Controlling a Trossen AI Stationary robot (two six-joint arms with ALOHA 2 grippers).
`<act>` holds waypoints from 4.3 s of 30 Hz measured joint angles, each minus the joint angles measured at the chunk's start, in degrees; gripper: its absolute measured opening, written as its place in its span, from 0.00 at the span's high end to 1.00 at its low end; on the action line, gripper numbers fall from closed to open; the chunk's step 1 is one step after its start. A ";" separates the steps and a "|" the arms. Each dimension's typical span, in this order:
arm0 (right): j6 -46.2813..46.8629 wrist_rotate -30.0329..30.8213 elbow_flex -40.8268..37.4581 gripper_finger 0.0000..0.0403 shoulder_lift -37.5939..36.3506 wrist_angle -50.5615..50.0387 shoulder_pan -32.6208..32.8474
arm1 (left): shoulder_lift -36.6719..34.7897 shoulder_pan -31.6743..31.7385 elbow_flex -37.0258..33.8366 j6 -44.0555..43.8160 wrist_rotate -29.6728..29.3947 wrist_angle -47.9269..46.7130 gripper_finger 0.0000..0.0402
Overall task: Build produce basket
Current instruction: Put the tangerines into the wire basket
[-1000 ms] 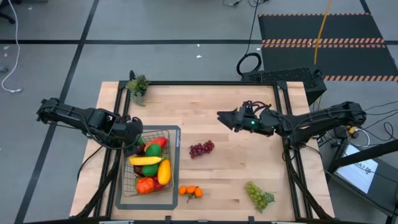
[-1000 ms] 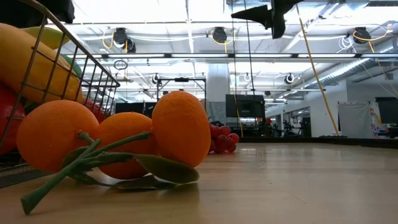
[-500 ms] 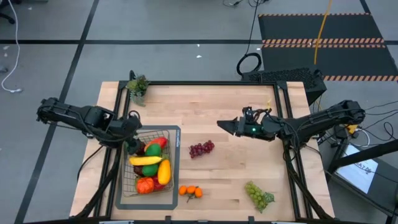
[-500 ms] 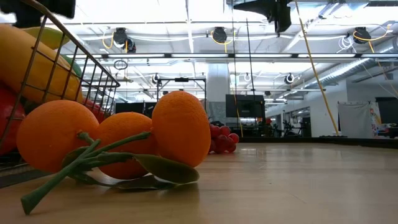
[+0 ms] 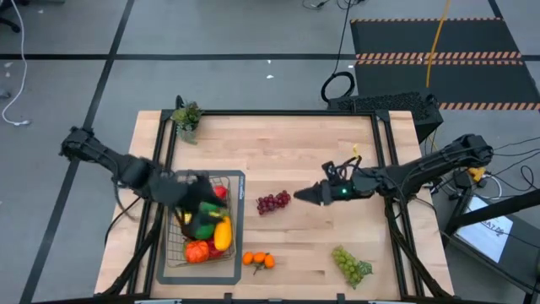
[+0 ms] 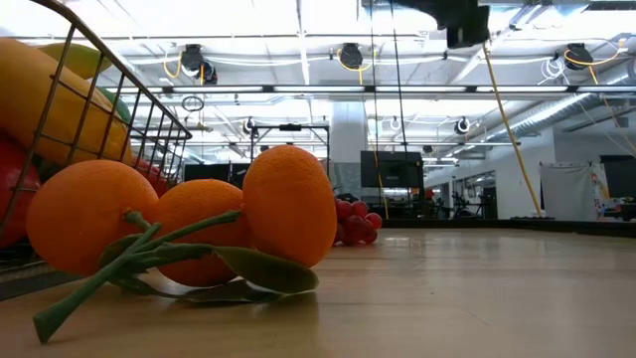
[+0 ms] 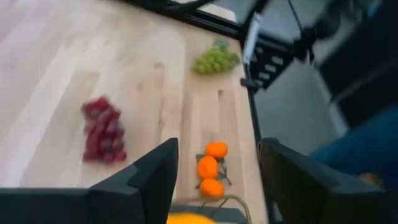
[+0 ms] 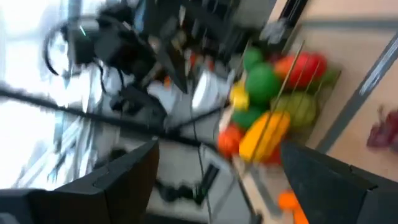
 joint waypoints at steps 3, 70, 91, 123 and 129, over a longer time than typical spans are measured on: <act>-2.21 -6.09 0.00 0.18 -0.08 0.27 1.08 | 8.83 -3.71 7.40 4.37 -3.37 -2.06 0.46; -6.16 -26.52 0.00 0.18 -15.32 -37.35 1.86 | 63.78 -9.53 35.50 -72.45 3.25 -11.98 0.46; -6.29 -25.38 0.00 0.18 -15.30 -35.71 1.97 | 67.00 -9.10 35.43 -64.57 3.23 -12.37 0.76; -9.18 -15.67 -0.02 0.18 -15.32 -36.38 1.99 | 46.29 -2.49 43.84 -22.90 -11.64 -17.33 0.99; -9.04 -6.79 -0.02 0.18 -14.79 -35.99 1.97 | 36.24 -1.66 43.86 -16.03 -17.53 -20.61 0.99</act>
